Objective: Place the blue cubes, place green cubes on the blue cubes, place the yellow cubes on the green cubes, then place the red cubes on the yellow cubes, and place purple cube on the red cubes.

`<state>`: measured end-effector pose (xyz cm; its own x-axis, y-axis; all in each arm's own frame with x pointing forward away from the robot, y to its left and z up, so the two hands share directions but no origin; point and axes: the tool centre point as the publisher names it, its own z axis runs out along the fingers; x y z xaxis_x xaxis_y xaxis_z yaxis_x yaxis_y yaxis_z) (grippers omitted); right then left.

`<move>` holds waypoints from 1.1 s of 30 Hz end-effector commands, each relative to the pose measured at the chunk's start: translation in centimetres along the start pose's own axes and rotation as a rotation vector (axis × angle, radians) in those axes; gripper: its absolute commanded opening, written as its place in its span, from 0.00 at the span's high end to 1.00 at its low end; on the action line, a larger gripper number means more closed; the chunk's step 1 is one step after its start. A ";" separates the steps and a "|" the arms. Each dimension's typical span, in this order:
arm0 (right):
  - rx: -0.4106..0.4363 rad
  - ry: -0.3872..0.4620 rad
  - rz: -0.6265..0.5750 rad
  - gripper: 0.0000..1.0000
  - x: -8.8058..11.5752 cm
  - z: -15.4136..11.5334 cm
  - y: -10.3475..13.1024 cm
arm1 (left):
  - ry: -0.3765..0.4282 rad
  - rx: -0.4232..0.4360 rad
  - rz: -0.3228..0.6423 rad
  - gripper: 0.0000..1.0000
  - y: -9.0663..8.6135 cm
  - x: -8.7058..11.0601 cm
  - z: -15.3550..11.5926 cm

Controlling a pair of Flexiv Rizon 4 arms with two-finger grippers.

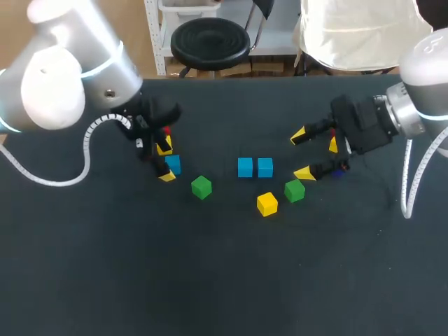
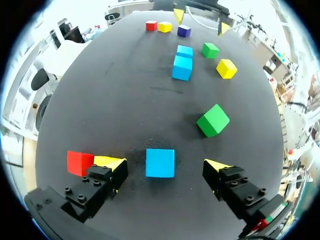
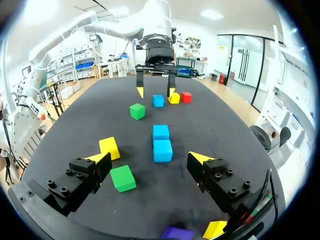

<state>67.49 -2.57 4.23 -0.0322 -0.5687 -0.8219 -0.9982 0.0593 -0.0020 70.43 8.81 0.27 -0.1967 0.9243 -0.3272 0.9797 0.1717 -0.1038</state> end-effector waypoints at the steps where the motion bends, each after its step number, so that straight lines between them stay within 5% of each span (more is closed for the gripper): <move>1: 0.000 -0.002 -0.001 0.00 0.0 0.0 0.0 | -0.029 0.010 -0.012 0.00 0.4 0.9 0.1; 8: 0.000 -0.002 -0.001 0.00 0.0 0.0 0.0 | -0.049 0.009 -0.006 0.00 0.2 0.6 0.0; 15: 0.000 -0.002 -0.001 0.00 0.0 0.0 0.0 | -0.052 0.009 0.010 0.13 -0.1 0.4 0.1; 22: 0.000 -0.002 -0.001 0.00 0.0 0.0 0.0 | -0.042 0.005 0.018 0.71 -0.4 0.2 0.3; 24: 0.000 -0.002 -0.001 0.00 0.0 0.0 0.0 | -0.041 0.004 0.019 0.67 -0.4 0.2 0.3; 27: 0.000 -0.002 -0.001 0.00 0.0 0.0 0.0 | -0.041 0.006 0.019 0.42 -0.4 0.1 0.3; 33: 0.000 -0.002 -0.001 0.00 0.0 0.0 0.0 | -0.042 0.006 0.025 0.51 -0.4 0.0 0.3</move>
<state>67.49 -2.57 4.23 -0.0321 -0.5687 -0.8219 -0.9982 0.0593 -0.0020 70.04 8.63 0.08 -0.1759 0.9132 -0.3677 0.9836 0.1483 -0.1022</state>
